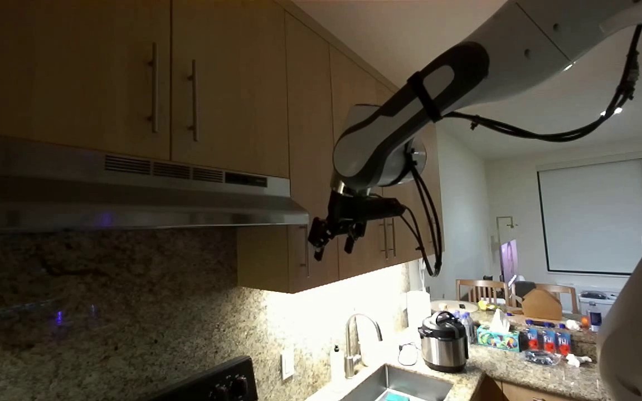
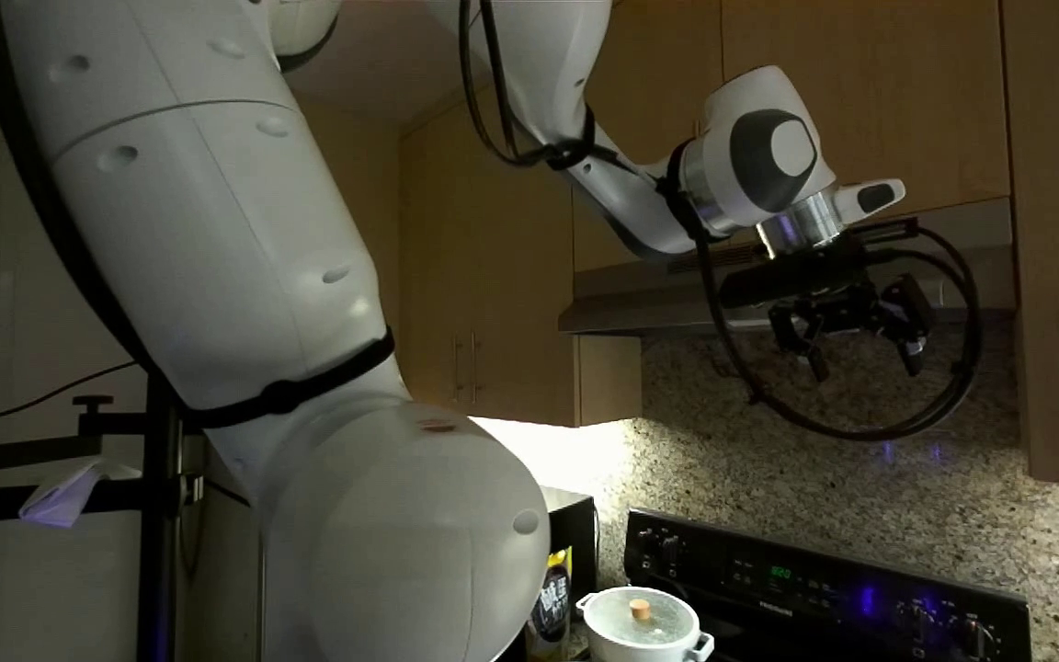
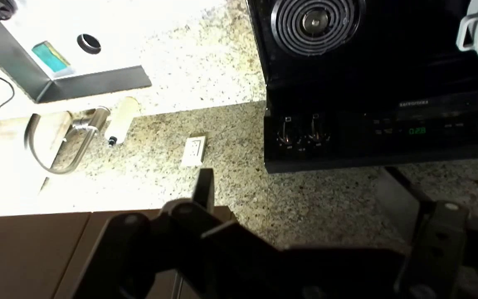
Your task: Turn off the light stove
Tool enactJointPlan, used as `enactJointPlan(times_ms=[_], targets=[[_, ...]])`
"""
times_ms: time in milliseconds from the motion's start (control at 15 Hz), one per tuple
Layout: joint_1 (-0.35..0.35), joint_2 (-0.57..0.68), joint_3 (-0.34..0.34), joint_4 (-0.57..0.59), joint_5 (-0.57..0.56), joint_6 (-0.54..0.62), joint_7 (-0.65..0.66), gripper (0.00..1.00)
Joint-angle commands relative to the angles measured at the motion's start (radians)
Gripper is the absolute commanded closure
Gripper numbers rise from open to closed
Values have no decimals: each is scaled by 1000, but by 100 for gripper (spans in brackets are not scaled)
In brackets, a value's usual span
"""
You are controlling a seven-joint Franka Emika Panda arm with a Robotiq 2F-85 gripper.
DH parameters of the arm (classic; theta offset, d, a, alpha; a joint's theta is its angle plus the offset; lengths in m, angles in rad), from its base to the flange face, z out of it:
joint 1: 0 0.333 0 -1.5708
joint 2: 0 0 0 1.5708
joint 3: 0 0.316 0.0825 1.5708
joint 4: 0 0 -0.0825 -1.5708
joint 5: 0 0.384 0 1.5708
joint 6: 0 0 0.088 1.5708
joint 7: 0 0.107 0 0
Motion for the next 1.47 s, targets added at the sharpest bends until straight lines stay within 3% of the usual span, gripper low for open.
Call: enactJointPlan(times_ms=[0, 200, 667, 733, 1400], targets=[[28, 64, -16, 12, 31, -56, -94, 0], [74, 111, -30, 21, 65, -115, -192, 0], [96, 103, -31, 29, 67, -290, -292, 0], [87, 120, -10, 18, 48, -238, -227, 0], [87, 116, -18, 29, 48, -267, -247, 0]])
